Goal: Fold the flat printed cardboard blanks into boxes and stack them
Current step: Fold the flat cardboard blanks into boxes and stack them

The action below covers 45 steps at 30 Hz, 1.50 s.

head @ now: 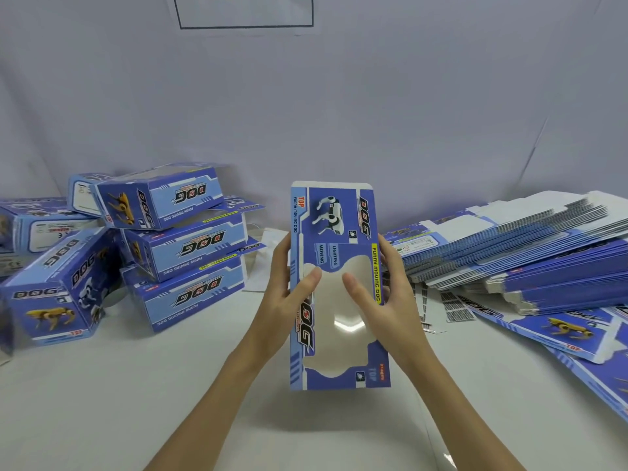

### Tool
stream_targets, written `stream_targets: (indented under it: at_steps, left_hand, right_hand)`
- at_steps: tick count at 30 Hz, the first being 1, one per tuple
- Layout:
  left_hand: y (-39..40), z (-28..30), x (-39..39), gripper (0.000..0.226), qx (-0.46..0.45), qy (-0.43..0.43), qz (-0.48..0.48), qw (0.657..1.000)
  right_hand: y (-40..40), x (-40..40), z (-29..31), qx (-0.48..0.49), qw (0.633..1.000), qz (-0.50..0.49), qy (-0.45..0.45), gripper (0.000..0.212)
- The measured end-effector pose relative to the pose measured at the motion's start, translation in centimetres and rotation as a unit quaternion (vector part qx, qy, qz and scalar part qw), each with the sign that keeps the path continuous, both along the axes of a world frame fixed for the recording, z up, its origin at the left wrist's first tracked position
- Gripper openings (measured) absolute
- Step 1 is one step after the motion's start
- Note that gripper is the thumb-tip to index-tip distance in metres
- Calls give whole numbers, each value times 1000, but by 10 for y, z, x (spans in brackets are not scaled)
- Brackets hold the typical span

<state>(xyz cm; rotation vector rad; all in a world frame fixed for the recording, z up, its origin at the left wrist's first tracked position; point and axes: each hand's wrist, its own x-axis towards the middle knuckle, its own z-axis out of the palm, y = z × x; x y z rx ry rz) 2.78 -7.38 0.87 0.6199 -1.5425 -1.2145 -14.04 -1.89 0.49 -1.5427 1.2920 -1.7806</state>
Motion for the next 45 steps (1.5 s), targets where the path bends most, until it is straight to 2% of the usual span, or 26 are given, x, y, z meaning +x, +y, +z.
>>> stream_targets:
  at_steps: [7,14,17,19,21,24,26,28,29,31,33,35,36,38,40,41,44,45]
  left_hand:
    - [2,-2,-2,41,-16,-25,22,999]
    - [2,-2,0,40,-46,-12,21,999]
    - [-1,-4,-4,36,-61,-11,44,997]
    - [-2,-2,-6,35,-107,-13,109,988]
    - [-3,3,-7,40,-150,-27,171,973]
    - [-2,9,-5,52,-157,6,143,977]
    - [-3,8,-2,49,-204,-5,135,970]
    - [-5,9,1,52,-240,-37,161,956]
    - [-5,10,3,56,-231,-30,167,958]
    - [-6,12,4,63,-149,19,163,975]
    - [-10,11,7,62,-59,19,163,985]
    - [-15,10,13,60,42,4,95,995]
    - [-16,10,16,59,95,22,44,994]
    - [-16,13,21,57,145,53,-3,988]
    - [-17,14,21,53,144,81,-1,986]
    - [-17,14,20,50,147,94,-2,985]
    - [-20,12,22,47,166,127,2,978]
    - [-21,12,25,44,168,142,8,975]
  right_hand:
    - [0,2,-1,9,1000,-6,-15,50]
    - [-2,1,2,-11,999,24,-39,40]
    - [-5,-1,2,-9,1000,5,-2,56]
    - [-6,-1,-1,-26,999,-29,30,74]
    - [-5,3,-4,-47,995,-51,77,80]
    - [-1,13,-7,-31,991,14,130,91]
    - [0,20,-4,16,991,44,128,111]
    - [2,23,1,60,993,75,65,117]
    - [3,22,2,68,993,90,21,111]
    - [5,16,4,87,985,123,-85,86]
    - [7,11,8,140,954,176,-197,65]
    - [9,7,10,190,917,226,-266,59]
    - [10,6,9,212,902,243,-286,62]
    - [11,5,10,235,888,257,-298,73]
    - [12,8,13,220,898,255,-282,85]
    - [12,10,14,197,910,251,-266,87]
    - [8,15,13,105,960,188,-182,72]
    - [8,14,13,76,971,162,-155,73]
